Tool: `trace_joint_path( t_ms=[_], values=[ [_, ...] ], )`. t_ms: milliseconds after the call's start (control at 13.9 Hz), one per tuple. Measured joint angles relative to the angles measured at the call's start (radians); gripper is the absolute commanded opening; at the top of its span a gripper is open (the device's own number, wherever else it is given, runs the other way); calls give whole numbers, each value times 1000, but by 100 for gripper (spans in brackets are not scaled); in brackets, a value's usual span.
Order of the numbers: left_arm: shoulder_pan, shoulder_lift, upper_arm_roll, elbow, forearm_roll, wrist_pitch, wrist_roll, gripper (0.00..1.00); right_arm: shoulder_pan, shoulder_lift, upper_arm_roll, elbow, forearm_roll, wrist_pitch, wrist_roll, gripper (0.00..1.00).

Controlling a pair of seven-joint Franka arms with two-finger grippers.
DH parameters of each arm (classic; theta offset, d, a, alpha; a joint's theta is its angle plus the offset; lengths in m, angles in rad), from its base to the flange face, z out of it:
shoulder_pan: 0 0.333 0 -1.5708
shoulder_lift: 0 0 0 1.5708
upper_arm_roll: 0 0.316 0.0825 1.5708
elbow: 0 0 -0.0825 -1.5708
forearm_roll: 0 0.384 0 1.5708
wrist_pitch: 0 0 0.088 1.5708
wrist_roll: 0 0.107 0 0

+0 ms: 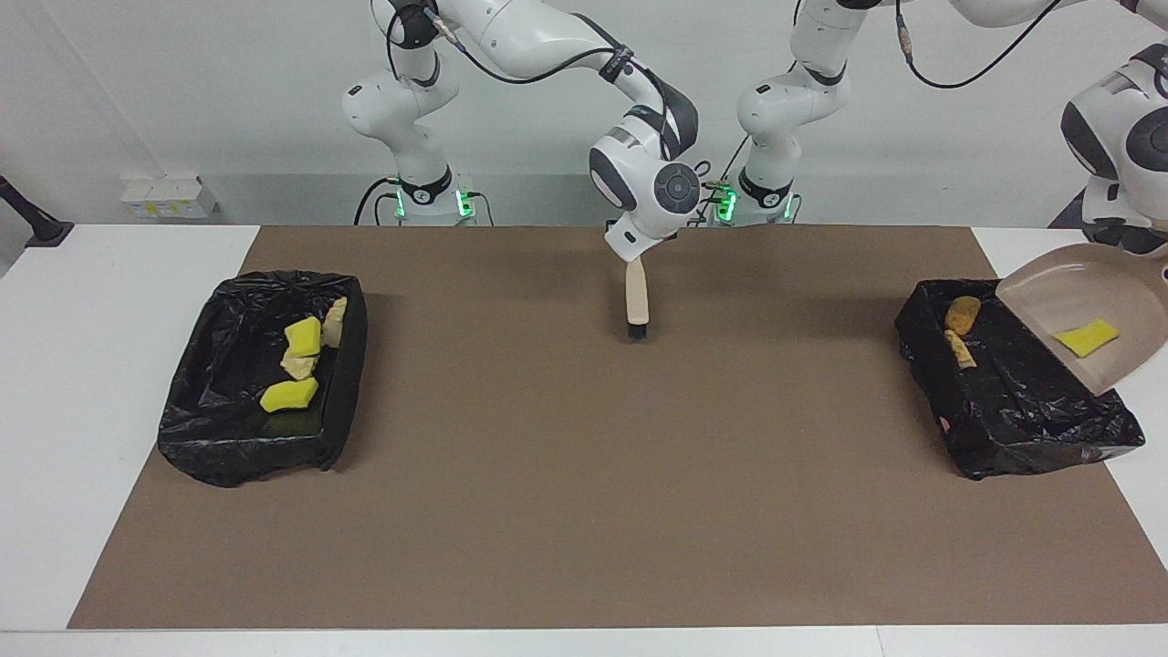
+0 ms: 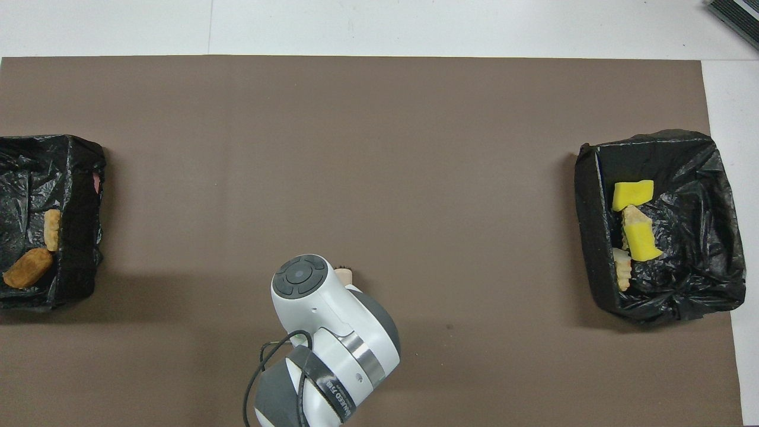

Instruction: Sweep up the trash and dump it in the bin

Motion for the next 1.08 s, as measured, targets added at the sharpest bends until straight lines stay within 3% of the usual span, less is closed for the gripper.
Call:
trace_joint_path(
  t_ms=[360, 432, 577, 649, 793, 1009, 1081],
  values=[
    [-124, -4, -4, -3, 93, -79, -8, 0, -16, 0, 0, 9, 0, -2, -2, 43],
    [-130, -6, -3, -9, 94, -85, -11, 0, -16, -1, 0, 11, 0, -2, -2, 45],
    [-163, -13, -3, -22, 109, -119, -40, 0, -31, -13, -1, 20, 1, -6, -2, 60],
    [-184, -19, -4, -32, 117, -134, -53, 0, -47, -30, -2, 25, 1, -19, -2, 60],
    [-208, -30, -5, -45, 123, -147, -71, 0, -86, -97, -10, 36, 1, -60, 18, 62],
    [-197, -33, 15, -36, 123, -145, -73, 0, -225, -258, -17, 42, -10, -190, 46, 65],
    [-188, -34, 19, -34, 123, -143, -73, 0, -279, -305, -20, 41, -24, -218, 46, 83]
  ],
)
